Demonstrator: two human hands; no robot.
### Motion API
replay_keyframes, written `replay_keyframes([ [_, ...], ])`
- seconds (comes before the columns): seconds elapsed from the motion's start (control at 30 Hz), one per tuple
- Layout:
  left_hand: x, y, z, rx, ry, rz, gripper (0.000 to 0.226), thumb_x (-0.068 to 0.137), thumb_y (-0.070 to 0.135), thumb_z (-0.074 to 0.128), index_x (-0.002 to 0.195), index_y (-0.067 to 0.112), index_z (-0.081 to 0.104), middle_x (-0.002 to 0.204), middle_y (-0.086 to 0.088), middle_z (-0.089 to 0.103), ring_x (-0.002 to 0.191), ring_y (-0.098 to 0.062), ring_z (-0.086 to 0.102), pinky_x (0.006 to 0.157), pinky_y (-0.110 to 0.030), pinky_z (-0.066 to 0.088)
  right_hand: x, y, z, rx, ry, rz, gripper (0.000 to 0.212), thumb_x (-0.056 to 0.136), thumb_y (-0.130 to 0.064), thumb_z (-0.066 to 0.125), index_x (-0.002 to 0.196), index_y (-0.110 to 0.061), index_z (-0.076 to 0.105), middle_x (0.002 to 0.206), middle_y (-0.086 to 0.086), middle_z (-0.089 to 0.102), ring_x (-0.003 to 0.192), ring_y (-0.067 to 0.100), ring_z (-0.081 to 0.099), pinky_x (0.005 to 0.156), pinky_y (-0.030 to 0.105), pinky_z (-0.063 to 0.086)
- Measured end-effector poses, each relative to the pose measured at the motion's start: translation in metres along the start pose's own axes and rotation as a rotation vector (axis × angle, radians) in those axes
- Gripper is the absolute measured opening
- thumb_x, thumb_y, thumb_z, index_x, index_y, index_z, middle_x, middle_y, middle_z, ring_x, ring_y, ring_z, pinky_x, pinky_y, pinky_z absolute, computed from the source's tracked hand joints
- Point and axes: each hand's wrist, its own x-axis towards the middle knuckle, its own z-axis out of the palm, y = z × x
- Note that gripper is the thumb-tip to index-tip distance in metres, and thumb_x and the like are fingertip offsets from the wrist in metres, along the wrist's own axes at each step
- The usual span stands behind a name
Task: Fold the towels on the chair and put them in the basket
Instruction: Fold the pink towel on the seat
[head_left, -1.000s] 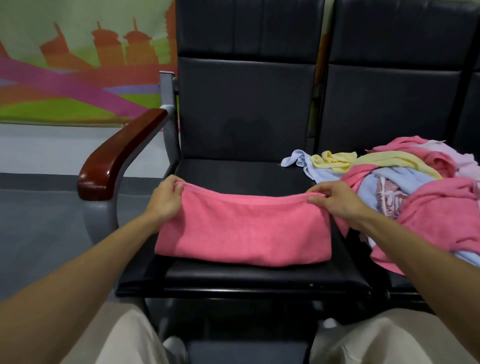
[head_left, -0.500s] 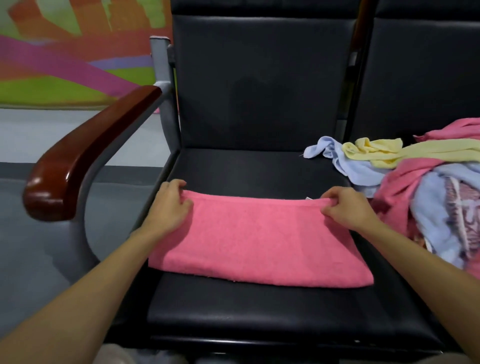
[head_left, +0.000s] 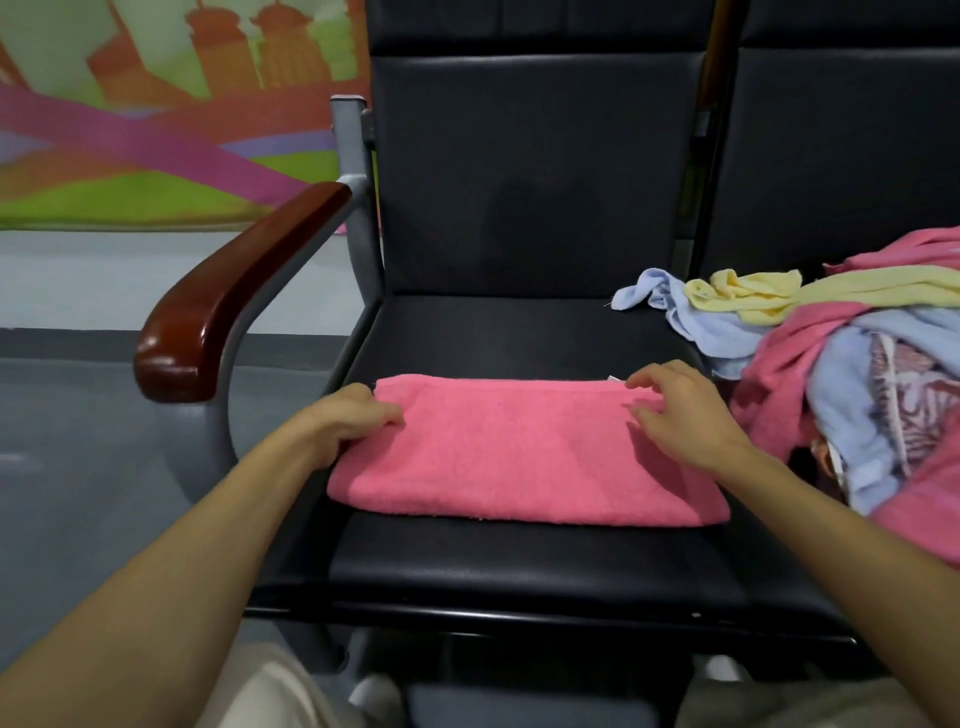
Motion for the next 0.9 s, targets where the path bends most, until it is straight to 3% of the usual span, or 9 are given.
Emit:
replay_keyframes([
  [0.1,-0.028,0.016,-0.001,-0.461,-0.153,-0.011,0.024,0.085,0.018,0.07,0.099,-0.001,0.064,0.096,-0.02,0.07,0.086,-0.028,0.068,0.075,-0.039,0.057,-0.007,0.005,-0.014,0.043,0.041,0.026,0.028,0.084,-0.008,0.064,0.112,-0.014,0.066,0.111,0.006,0.059,0.103,0.021,0.057,0.091,0.028,0.041],
  [0.2,-0.05,0.041,0.009,-0.658,-0.204,0.096,0.022,0.087,0.014,0.067,0.098,-0.005,0.066,0.087,-0.018,0.073,0.077,-0.022,0.071,0.067,-0.032,0.06,-0.013,0.019,-0.027,0.089,0.088,0.066,0.025,0.083,-0.006,0.066,0.107,-0.013,0.068,0.107,0.009,0.067,0.095,0.021,0.062,0.088,0.029,0.045],
  [0.37,-0.062,0.096,0.044,-0.835,-0.119,0.142,0.005,0.084,0.001,0.067,0.085,0.0,0.062,0.075,-0.013,0.06,0.06,-0.019,0.061,0.052,-0.027,0.054,-0.029,0.048,-0.044,0.155,0.155,0.153,0.022,0.085,-0.001,0.063,0.105,-0.006,0.07,0.104,0.01,0.071,0.095,0.024,0.065,0.083,0.023,0.041],
  [0.57,-0.062,0.164,0.119,-0.538,-0.096,0.273,0.015,0.081,-0.007,0.057,0.082,0.008,0.057,0.062,-0.005,0.046,0.046,-0.012,0.047,0.044,-0.019,0.037,-0.04,0.078,-0.054,0.192,0.217,0.186,0.02,0.084,-0.004,0.064,0.101,-0.009,0.073,0.1,0.006,0.074,0.089,0.021,0.066,0.076,0.012,0.035],
  [0.63,-0.055,0.174,0.15,-0.379,-0.073,0.322,0.015,0.08,-0.005,0.057,0.083,0.009,0.057,0.066,-0.006,0.051,0.051,-0.016,0.051,0.046,-0.021,0.037,-0.039,0.083,-0.052,0.198,0.201,0.175,0.021,0.085,-0.005,0.063,0.102,-0.01,0.073,0.101,0.005,0.073,0.089,0.018,0.065,0.075,0.011,0.035],
  [0.73,-0.05,0.172,0.189,-0.037,-0.094,0.338,0.021,0.077,0.005,0.06,0.098,0.005,0.057,0.083,-0.016,0.064,0.069,-0.027,0.064,0.054,-0.029,0.045,-0.034,0.086,-0.047,0.189,0.154,0.125,0.023,0.084,-0.005,0.06,0.103,-0.012,0.072,0.102,0.002,0.073,0.093,0.018,0.066,0.083,0.019,0.042],
  [0.8,-0.055,0.167,0.206,0.132,-0.175,0.307,0.019,0.085,0.01,0.06,0.1,0.004,0.051,0.08,-0.015,0.062,0.056,-0.025,0.059,0.047,-0.029,0.048,-0.032,0.085,-0.046,0.18,0.136,0.095,0.024,0.084,-0.006,0.059,0.103,-0.013,0.072,0.103,0.001,0.072,0.095,0.017,0.065,0.085,0.02,0.043],
  [0.9,-0.063,0.168,0.206,0.072,-0.322,0.258,0.028,0.1,0.036,0.047,0.09,0.01,0.048,0.072,-0.013,0.053,0.049,-0.021,0.052,0.04,-0.026,0.048,-0.032,0.084,-0.044,0.162,0.1,0.038,0.023,0.085,-0.008,0.059,0.104,-0.015,0.071,0.104,0.002,0.07,0.094,0.016,0.063,0.086,0.022,0.044],
])
